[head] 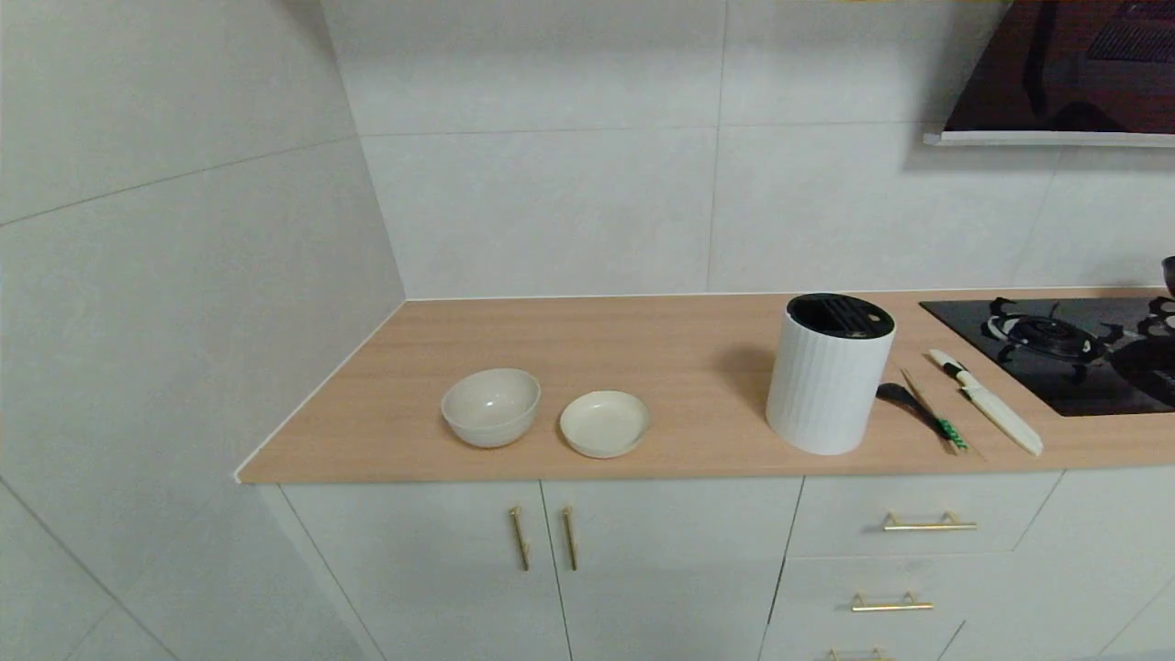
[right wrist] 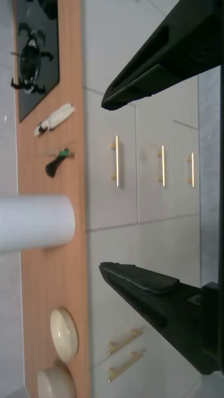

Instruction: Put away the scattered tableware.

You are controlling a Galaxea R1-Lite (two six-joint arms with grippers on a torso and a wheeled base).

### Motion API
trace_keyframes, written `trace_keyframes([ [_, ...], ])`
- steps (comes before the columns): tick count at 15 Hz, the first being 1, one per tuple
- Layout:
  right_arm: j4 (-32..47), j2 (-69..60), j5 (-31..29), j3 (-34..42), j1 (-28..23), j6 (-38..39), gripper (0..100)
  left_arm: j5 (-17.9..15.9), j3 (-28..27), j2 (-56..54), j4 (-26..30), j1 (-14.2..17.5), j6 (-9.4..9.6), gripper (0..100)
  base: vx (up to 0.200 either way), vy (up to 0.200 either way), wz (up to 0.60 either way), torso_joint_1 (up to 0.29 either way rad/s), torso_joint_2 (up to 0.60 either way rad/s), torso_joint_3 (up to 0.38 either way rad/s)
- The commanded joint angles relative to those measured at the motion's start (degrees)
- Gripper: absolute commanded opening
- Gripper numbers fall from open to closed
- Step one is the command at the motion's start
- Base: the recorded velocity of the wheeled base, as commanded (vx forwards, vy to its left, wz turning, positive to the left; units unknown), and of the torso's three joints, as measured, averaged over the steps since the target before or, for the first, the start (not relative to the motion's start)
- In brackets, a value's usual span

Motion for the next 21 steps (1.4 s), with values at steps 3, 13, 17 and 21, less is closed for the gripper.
trace_keyframes([
  [3, 0.0, 0.1, 0.0, 0.0, 0.0, 0.0, 100, 0.0, 0.0, 0.0, -0.1, 0.0, -0.01, 100, 0.000, 0.200, 0.00, 0.002, 0.00, 0.001],
  [13, 0.0, 0.1, -0.1, 0.0, 0.0, 0.0, 100, 0.0, 0.0, 0.1, 0.0, 0.0, 0.16, 100, 0.000, 0.120, 0.00, 0.001, 0.00, 0.001],
  [17, 0.0, 0.1, -0.1, 0.0, 0.0, 0.0, 100, 0.0, 0.0, 0.0, -0.1, 0.0, 0.16, 100, 0.000, 0.000, 0.00, 0.000, 0.00, 0.000],
  [21, 0.0, 0.1, -0.1, 0.0, 0.0, 0.0, 100, 0.0, 0.0, 0.1, 0.0, 0.0, 0.16, 100, 0.000, 0.000, 0.00, -0.026, 0.05, 0.027],
])
